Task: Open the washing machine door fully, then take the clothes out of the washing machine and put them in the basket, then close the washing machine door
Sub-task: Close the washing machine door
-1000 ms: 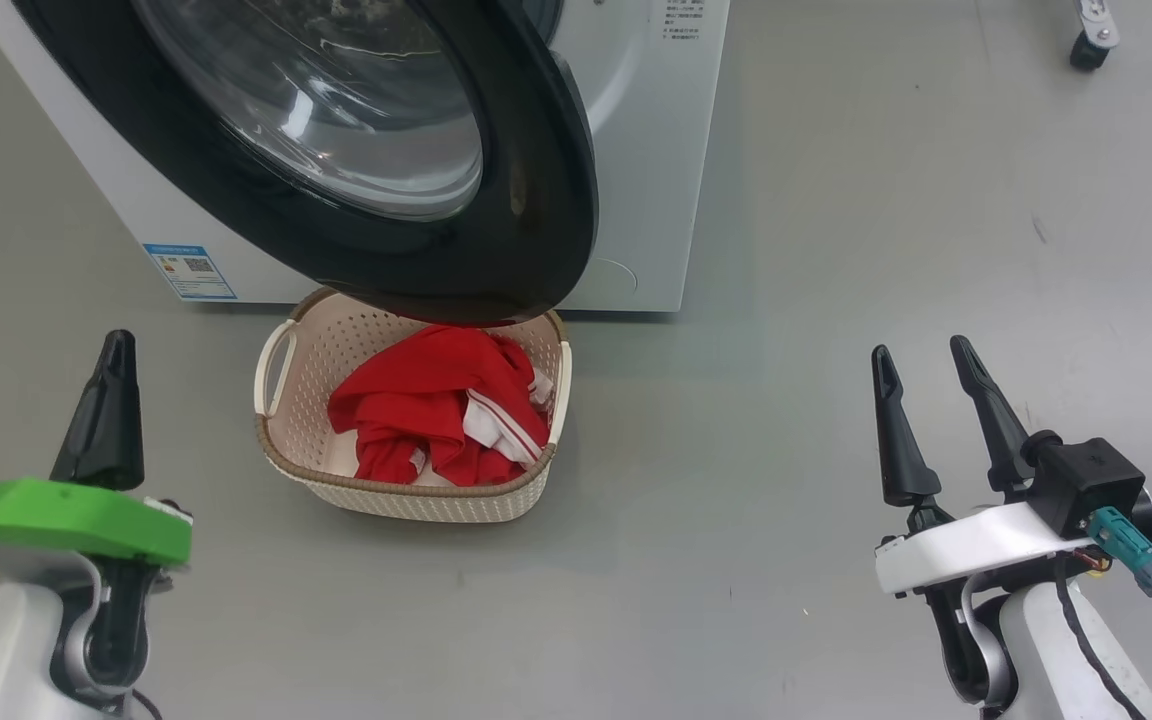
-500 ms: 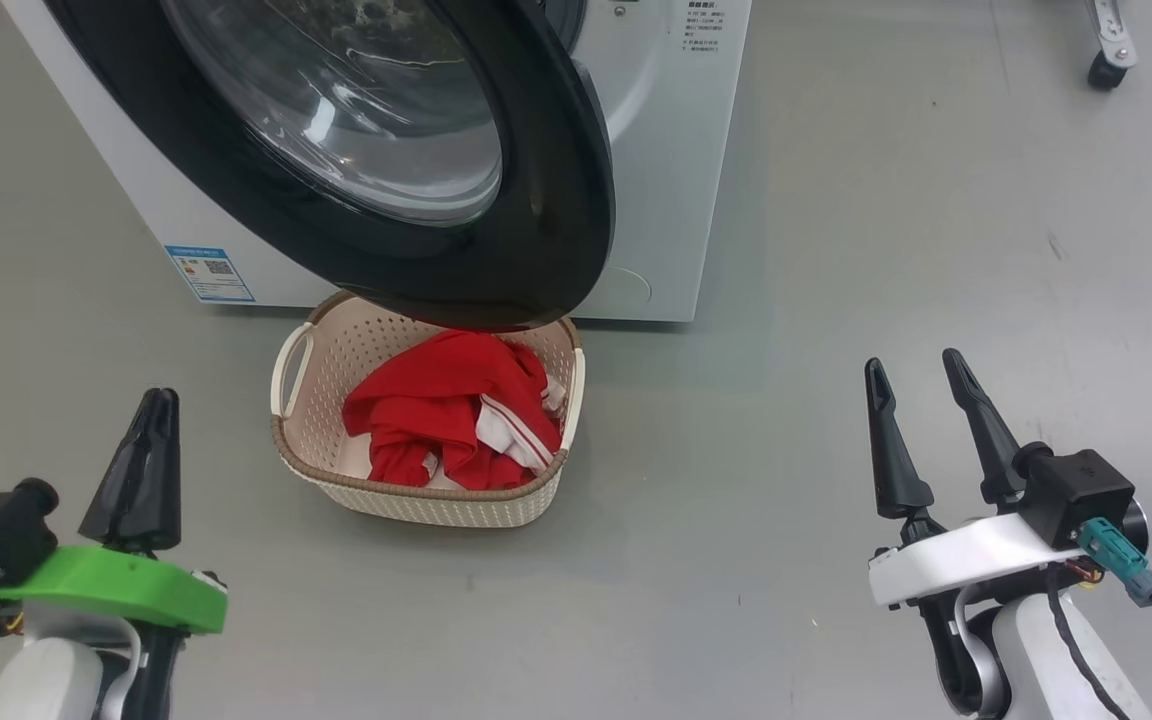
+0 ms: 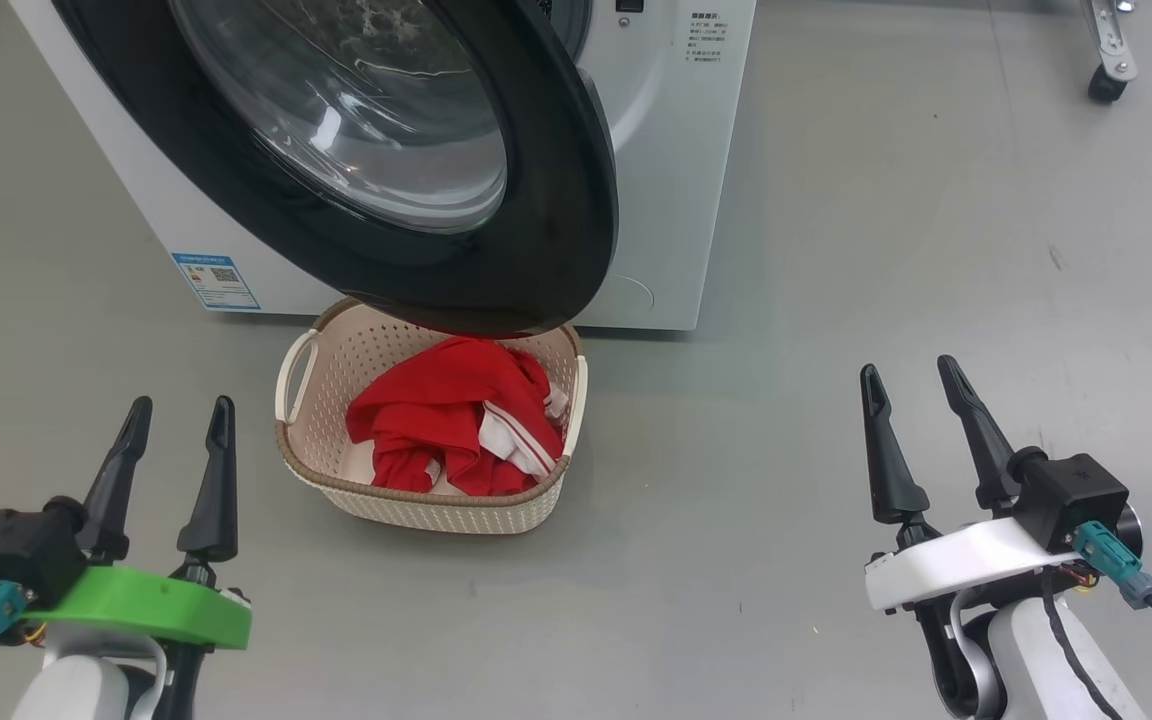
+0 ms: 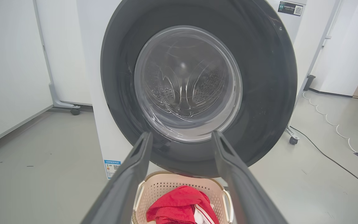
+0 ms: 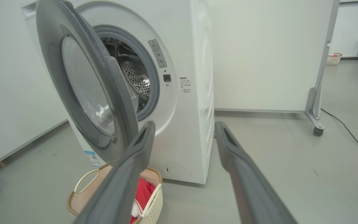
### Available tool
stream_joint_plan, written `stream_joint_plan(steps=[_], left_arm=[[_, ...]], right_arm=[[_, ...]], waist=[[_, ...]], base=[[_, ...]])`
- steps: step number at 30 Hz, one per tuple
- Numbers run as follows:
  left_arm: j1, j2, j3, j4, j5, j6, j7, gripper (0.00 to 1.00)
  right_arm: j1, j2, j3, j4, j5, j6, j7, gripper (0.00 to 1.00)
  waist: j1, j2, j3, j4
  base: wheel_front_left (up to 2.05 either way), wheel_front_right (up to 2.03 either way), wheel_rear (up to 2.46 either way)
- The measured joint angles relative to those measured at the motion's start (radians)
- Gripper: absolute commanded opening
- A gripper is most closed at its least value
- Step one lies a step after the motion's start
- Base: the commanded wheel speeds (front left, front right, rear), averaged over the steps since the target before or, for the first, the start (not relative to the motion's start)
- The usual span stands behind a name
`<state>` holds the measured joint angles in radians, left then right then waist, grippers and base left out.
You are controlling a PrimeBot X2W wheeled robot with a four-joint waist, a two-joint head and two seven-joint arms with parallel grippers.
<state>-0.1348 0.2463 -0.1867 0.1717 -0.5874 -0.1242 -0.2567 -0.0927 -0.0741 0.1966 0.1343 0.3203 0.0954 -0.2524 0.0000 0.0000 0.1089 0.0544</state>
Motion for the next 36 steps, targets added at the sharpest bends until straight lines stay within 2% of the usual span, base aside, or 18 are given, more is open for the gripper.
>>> stream_joint_plan(steps=[15, 36], left_arm=[[0.038, -0.044, 0.02, -0.023, 0.054, 0.0, 0.0, 1.0], [0.054, -0.067, 0.015, -0.05, 0.082, 0.0, 0.0, 1.0]], right_arm=[[0.0, 0.004, -0.001, 0.002, 0.0, 0.004, 0.0, 1.0], [0.0, 0.008, -0.007, 0.002, -0.006, 0.008, 0.0, 1.0]], waist=[[0.0, 0.0, -0.002, -0.007], [0.0, 0.0, 0.008, -0.009]], base=[[0.0, 0.0, 0.0], [0.0, 0.0, 0.0]])
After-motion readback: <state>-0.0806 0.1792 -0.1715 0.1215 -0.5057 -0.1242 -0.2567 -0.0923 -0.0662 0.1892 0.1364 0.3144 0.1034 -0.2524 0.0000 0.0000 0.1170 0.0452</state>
